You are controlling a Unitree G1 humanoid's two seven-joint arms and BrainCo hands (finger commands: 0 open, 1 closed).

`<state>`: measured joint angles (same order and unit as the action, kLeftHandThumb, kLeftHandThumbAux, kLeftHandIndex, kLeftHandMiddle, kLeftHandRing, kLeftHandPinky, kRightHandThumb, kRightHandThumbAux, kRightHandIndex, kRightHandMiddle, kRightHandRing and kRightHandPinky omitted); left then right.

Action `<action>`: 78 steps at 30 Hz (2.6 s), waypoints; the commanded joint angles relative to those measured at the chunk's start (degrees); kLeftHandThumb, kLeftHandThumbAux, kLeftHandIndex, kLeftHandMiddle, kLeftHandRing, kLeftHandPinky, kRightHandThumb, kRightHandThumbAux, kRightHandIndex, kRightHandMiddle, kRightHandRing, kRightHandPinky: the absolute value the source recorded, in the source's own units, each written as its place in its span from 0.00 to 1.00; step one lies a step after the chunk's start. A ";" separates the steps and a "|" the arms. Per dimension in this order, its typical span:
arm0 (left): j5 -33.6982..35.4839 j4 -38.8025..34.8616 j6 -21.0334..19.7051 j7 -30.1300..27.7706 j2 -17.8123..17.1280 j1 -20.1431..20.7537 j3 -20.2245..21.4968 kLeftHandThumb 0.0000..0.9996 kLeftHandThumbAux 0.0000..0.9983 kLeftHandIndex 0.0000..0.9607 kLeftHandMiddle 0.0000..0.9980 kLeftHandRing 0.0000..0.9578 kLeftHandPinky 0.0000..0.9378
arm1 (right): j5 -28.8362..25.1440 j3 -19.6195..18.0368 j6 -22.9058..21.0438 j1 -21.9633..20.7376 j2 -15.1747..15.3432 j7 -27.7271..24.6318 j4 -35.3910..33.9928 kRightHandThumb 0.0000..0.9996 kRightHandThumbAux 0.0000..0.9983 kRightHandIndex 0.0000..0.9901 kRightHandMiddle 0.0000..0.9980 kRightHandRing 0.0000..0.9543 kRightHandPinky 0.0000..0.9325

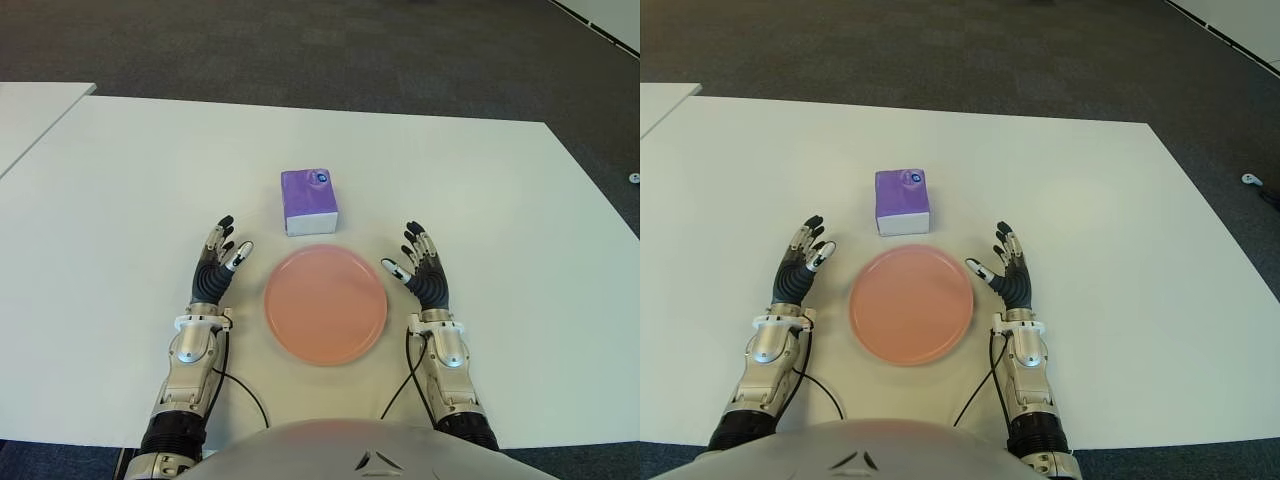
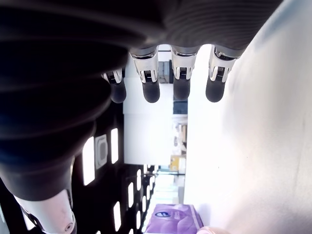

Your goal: Put the tissue paper into the plate.

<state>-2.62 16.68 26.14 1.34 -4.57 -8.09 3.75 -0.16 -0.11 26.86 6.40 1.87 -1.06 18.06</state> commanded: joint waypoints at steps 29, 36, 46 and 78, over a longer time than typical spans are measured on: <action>1.28 2.75 -1.22 -0.99 -2.36 1.84 1.99 0.00 0.43 0.00 0.00 0.00 0.00 | 1.02 0.52 -5.20 3.55 -1.08 0.73 7.64 0.03 0.74 0.00 0.00 0.00 0.00; -1.80 8.51 0.17 -1.61 -13.93 13.42 6.10 0.00 0.45 0.00 0.00 0.00 0.00 | 0.97 0.47 -5.24 2.28 -1.05 0.66 9.15 0.03 0.73 0.00 0.00 0.00 0.00; -20.17 17.16 3.68 7.34 -29.44 28.99 0.76 0.17 0.47 0.00 0.00 0.00 0.00 | 0.96 0.29 -4.43 0.91 -1.27 0.97 10.82 0.02 0.71 0.00 0.00 0.00 0.00; -71.69 55.31 -4.76 56.99 -36.43 63.53 -45.55 0.15 0.54 0.00 0.00 0.00 0.00 | 0.98 0.08 -2.01 -1.49 -1.79 1.51 14.24 0.00 0.72 0.00 0.00 0.00 0.00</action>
<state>-71.98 68.82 22.66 56.78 -42.61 54.75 -37.98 0.26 -0.29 28.85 0.35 1.06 0.28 24.32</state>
